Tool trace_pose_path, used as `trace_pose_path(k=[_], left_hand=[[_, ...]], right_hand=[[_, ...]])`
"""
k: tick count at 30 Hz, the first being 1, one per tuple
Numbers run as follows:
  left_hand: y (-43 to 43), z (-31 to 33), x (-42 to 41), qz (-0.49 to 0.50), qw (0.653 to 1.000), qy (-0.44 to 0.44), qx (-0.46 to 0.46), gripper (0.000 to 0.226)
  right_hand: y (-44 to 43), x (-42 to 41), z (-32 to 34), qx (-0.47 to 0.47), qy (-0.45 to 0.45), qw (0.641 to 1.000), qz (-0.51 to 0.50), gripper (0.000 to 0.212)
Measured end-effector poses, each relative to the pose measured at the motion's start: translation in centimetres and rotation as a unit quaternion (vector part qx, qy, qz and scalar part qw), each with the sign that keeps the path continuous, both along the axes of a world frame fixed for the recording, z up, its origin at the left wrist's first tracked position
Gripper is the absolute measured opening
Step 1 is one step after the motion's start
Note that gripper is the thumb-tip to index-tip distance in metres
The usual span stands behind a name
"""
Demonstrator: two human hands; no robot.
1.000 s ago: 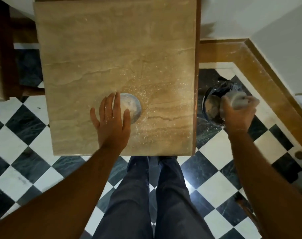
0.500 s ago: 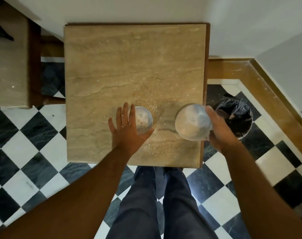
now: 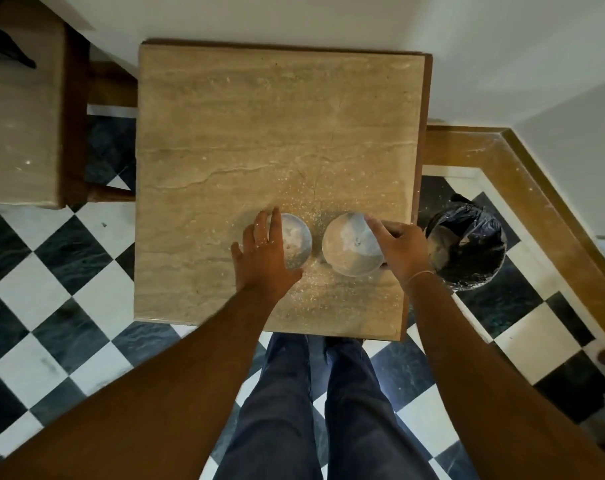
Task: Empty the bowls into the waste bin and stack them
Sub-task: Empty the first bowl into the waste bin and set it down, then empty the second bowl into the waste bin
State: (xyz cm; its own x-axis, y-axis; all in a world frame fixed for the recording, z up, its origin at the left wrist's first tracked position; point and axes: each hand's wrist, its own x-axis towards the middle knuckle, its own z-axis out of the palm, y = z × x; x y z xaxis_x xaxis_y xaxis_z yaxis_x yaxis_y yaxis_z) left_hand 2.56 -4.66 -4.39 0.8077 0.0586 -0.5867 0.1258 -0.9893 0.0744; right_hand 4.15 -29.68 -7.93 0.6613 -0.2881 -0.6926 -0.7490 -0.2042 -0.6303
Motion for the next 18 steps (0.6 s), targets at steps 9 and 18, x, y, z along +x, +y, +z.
trace_pose_path(k=[9, 18], left_hand=[[0.7, 1.0, 0.5, 0.066, 0.997, -0.021, -0.031, 0.134], [-1.7, 4.4, 0.7, 0.06, 0.988, -0.1, -0.102, 0.134]], right_hand=[[0.1, -1.0, -1.6, -0.127, -0.039, 0.99, 0.043, 0.048], [0.4, -0.9, 0.3, -0.183, -0.086, 0.979, 0.025, 0.033]])
